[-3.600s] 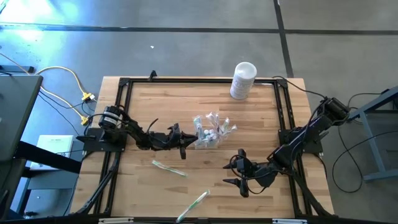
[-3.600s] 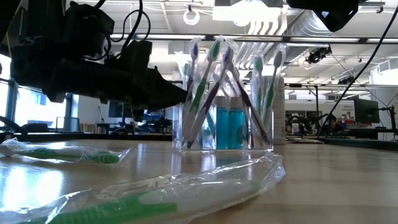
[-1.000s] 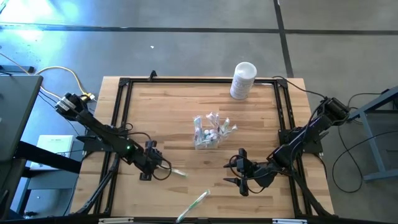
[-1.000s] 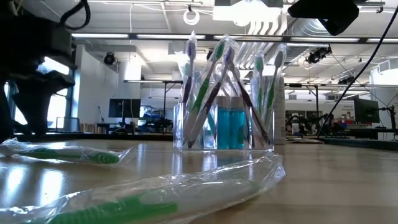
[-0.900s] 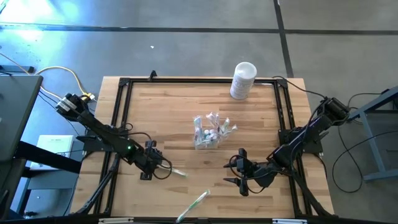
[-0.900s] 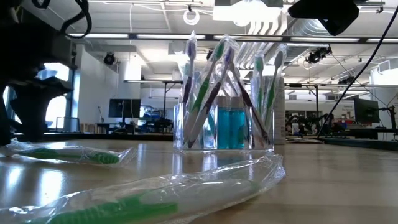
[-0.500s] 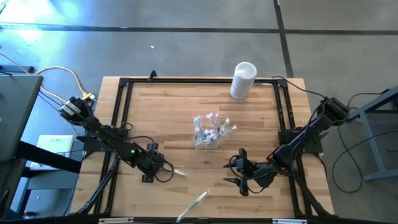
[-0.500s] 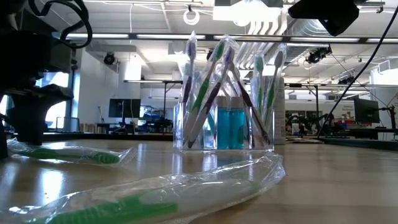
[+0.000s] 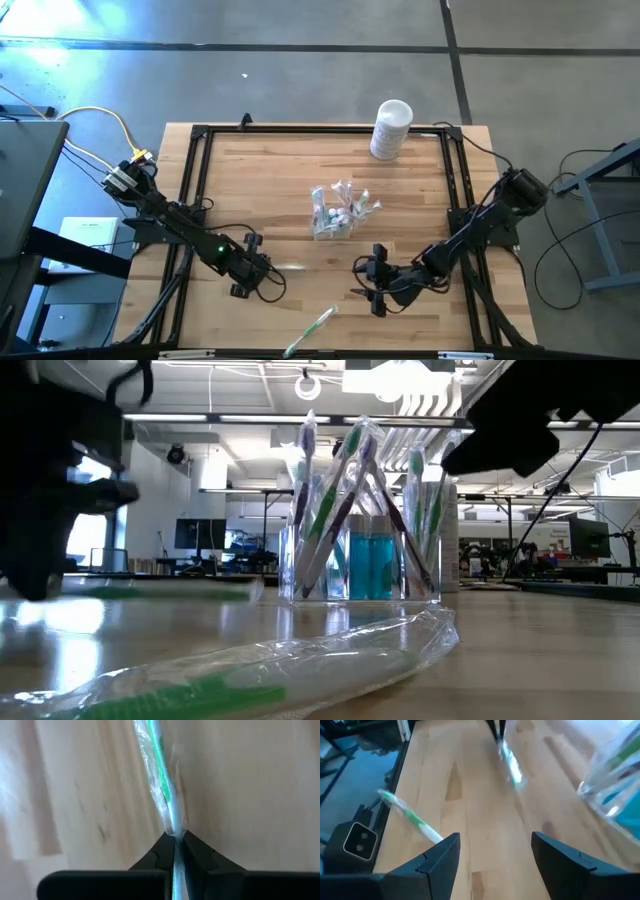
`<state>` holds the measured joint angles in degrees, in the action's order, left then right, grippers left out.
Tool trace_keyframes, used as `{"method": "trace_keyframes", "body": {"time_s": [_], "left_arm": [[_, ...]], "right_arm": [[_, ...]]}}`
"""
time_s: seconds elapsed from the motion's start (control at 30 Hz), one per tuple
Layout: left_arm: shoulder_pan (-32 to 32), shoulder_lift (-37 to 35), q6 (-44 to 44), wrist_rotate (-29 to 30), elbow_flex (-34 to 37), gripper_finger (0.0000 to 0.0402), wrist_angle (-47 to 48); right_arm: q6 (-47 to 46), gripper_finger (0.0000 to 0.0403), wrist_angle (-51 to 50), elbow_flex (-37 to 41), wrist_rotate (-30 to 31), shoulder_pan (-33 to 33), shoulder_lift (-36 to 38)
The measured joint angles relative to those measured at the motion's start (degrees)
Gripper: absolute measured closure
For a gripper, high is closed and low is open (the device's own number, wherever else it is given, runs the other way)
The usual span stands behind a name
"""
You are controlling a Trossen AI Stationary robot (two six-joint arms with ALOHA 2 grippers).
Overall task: Pick & Place toothbrushing station
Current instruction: Put the green toothbrush into the transparent organizer
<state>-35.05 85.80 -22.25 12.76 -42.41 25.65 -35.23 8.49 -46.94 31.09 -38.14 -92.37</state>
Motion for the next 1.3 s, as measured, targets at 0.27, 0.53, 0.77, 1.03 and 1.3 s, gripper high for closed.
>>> {"method": "trace_keyframes", "body": {"time_s": [0.27, 0.53, 0.77, 1.03, 1.3], "left_arm": [[-6.9, 0.1, 12.7, 10.0, -16.4, 0.0397, 13.3], [-13.9, 8.7, 51.8, 29.7, -30.7, 0.0398, 12.9], [-12.3, 19.2, 77.9, 48.2, -38.0, 0.0398, 6.1], [-8.1, 24.1, 96.2, 51.2, -40.5, 0.0398, -3.4], [-5.5, 24.1, 98.7, 49.9, -40.5, 0.0397, -8.6]], "right_arm": [[-2.7, 0.0165, 6.2, 0.0, -7.6, 2.3, -1.0], [-2.6, 0.0165, 16.2, 0.0, -12.4, 2.9, -1.0], [-2.2, 0.0165, 20.9, 0.0, -13.6, 3.8, -1.0], [-1.2, 0.0165, 19.4, 0.0, -13.7, 5.3, -1.0], [-0.5, 0.0165, 18.2, 0.0, -13.0, 5.6, -1.0]]}}
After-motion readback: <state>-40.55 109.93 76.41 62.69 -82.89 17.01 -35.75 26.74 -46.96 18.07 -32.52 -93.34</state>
